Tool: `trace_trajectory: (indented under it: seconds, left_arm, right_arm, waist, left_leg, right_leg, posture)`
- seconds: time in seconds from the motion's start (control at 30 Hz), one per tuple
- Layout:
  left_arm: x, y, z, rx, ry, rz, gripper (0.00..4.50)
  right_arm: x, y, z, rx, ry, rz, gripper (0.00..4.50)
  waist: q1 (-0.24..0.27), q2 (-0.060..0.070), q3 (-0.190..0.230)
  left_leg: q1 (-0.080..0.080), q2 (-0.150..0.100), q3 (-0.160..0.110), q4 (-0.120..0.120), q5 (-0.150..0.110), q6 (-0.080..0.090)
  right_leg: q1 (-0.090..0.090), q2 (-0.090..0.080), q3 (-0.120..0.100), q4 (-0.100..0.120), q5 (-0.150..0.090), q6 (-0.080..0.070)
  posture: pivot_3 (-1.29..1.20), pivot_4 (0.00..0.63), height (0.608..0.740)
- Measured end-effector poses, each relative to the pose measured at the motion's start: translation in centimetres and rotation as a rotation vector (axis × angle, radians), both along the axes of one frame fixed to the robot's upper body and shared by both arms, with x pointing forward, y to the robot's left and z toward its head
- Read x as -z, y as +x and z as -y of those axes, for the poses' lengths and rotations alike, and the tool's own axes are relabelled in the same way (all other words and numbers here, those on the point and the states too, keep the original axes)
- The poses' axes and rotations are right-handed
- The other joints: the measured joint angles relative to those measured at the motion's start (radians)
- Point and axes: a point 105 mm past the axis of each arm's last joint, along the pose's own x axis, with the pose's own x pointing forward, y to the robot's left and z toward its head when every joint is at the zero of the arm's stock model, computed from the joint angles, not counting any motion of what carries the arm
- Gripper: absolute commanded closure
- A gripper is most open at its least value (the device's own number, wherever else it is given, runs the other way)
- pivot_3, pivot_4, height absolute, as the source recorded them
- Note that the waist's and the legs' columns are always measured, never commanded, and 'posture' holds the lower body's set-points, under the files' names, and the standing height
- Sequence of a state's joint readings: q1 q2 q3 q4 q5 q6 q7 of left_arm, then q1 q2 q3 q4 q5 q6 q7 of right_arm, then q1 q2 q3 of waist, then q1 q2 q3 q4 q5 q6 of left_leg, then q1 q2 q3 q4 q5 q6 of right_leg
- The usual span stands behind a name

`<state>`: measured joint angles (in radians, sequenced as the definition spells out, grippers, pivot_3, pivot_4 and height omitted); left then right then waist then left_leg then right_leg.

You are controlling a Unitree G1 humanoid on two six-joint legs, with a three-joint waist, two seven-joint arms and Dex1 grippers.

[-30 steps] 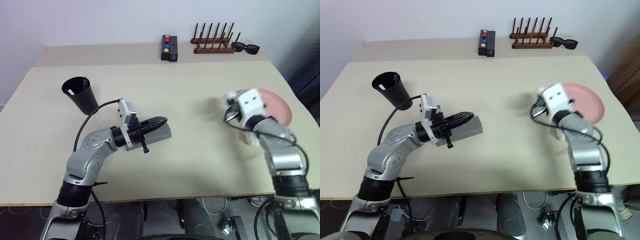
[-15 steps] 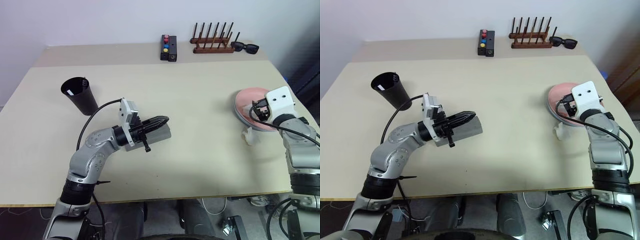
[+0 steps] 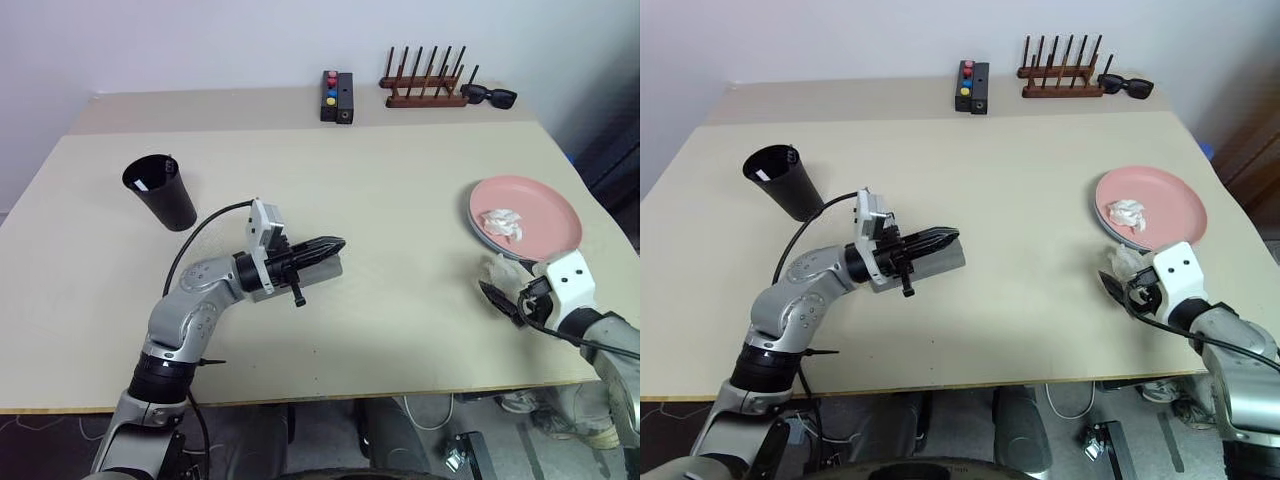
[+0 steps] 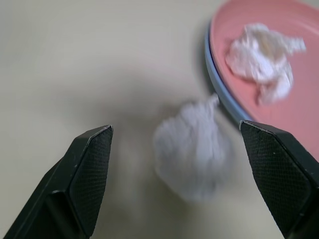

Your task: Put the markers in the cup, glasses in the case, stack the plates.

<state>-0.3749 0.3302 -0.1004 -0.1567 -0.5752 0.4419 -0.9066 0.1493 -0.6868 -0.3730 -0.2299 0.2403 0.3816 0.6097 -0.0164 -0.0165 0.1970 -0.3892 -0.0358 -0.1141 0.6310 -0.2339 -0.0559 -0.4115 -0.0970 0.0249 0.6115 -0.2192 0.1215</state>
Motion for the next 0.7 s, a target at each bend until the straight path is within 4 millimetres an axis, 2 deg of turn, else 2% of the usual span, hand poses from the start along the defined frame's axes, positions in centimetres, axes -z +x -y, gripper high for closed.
trace_trajectory:
  seconds: [0.03, 0.13, 0.33, 0.53, 0.63, 0.7]
  left_arm:
    - [-0.1, 0.0, 0.1, 0.006, 0.000, 0.004, 4.50]
    - [-0.3, 0.1, 0.2, 0.009, 0.001, 0.010, 4.50]
    - [-0.3, 0.2, 0.1, 0.007, 0.003, 0.008, 4.50]
    - [-0.1, 0.2, 0.0, -0.005, 0.007, 0.004, 4.50]
    - [-0.1, 0.3, -0.1, -0.010, 0.009, 0.004, 4.50]
    - [-0.1, 0.3, -0.1, -0.016, 0.010, 0.004, 4.50]
  right_arm:
    - [0.1, -0.1, 0.1, 0.003, -0.003, -0.005, 0.37]
    - [0.6, -0.3, 0.2, 0.007, -0.025, -0.026, 1.21]
    - [0.9, -0.2, 0.5, 0.025, -0.038, -0.032, 4.32]
    - [0.1, 0.3, -0.2, -0.019, -0.007, -0.006, 4.42]
    - [-1.8, 1.4, -1.4, -0.049, 0.067, 0.083, 4.42]
    - [-3.7, 2.8, -1.4, -0.027, 0.064, 0.169, 4.42]
  waist:
    - [0.002, 0.000, 0.000]
    - [0.005, 0.000, 0.000]
    - [0.005, 0.000, 0.000]
    - [0.005, 0.000, 0.000]
    - [0.002, 0.000, 0.000]
    - [0.003, 0.000, 0.000]
  left_leg:
    - [0.000, 0.000, 0.000, 0.000, 0.000, 0.000]
    - [-0.001, 0.000, 0.000, 0.000, 0.000, 0.000]
    - [-0.001, 0.000, 0.000, 0.000, 0.000, 0.000]
    - [-0.001, 0.000, 0.000, 0.000, 0.000, 0.000]
    - [-0.001, 0.000, 0.000, 0.000, 0.000, 0.000]
    - [-0.001, 0.000, 0.000, 0.000, 0.000, 0.000]
  right_leg:
    - [0.000, 0.000, 0.000, 0.000, 0.000, 0.000]
    - [0.000, 0.000, 0.000, -0.001, 0.000, 0.000]
    - [0.000, 0.000, 0.000, -0.001, 0.000, 0.000]
    - [0.000, 0.000, 0.000, -0.001, 0.000, 0.000]
    - [0.000, 0.000, 0.000, -0.001, 0.000, 0.000]
    - [0.000, 0.000, 0.000, -0.001, 0.000, 0.000]
  posture:
    - [0.00, 0.150, 0.739]
    - [0.00, 0.150, 0.739]
    - [0.00, 0.150, 0.739]
    - [0.00, 0.150, 0.739]
    - [0.00, 0.150, 0.739]
    - [0.00, 0.150, 0.739]
